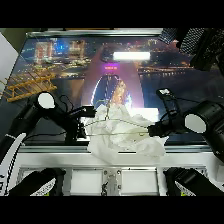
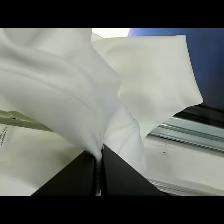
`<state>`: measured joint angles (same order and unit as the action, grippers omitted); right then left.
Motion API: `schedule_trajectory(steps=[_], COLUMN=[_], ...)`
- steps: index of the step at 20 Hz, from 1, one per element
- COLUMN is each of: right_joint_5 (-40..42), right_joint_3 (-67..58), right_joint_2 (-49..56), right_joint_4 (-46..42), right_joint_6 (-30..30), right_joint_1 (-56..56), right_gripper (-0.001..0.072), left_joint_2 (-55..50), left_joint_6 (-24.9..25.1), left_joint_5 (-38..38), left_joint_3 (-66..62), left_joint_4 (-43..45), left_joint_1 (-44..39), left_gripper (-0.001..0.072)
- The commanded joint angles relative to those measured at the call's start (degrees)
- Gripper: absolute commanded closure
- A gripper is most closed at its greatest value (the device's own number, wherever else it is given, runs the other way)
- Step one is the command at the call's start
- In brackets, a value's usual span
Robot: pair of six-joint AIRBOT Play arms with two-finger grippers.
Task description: Fold the clothes and pants, and hang the long-sleeved shirts on hangers.
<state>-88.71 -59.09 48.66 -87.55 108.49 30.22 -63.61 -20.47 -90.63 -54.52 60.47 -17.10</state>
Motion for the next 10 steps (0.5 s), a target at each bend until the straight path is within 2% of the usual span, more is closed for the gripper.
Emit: schedule_trajectory(steps=[1,3,6,10], right_joint_5=[-0.28,-0.92,-5.64,-9.64], right_joint_3=[0.00,-1.14,-6.34,-12.92], right_joint_2=[0.04,0.04,0.04,0.59], right_joint_4=[3.02,2.51,-1.03,-1.81], right_joint_6=[-0.15,-3.10,-3.02,-3.04], right_joint_1=[-0.02,-0.07,-0.07,-0.04], right_gripper=[0.0692,0.0693,0.0694,0.0694], left_joint_2=[-0.39,-0.39,-0.44,-0.44], left_joint_6=[0.11,0.09,0.11,0.48], left_joint_5=[1.20,1.20,3.52,6.97], left_joint_3=[0.02,0.02,0.02,0.02], left_joint_4=[-0.57,-0.59,-0.72,-6.34], left_joint_1=[-0.07,-0.07,-0.07,-0.07], left_gripper=[0.0699,0.0700,0.0699,0.0700])
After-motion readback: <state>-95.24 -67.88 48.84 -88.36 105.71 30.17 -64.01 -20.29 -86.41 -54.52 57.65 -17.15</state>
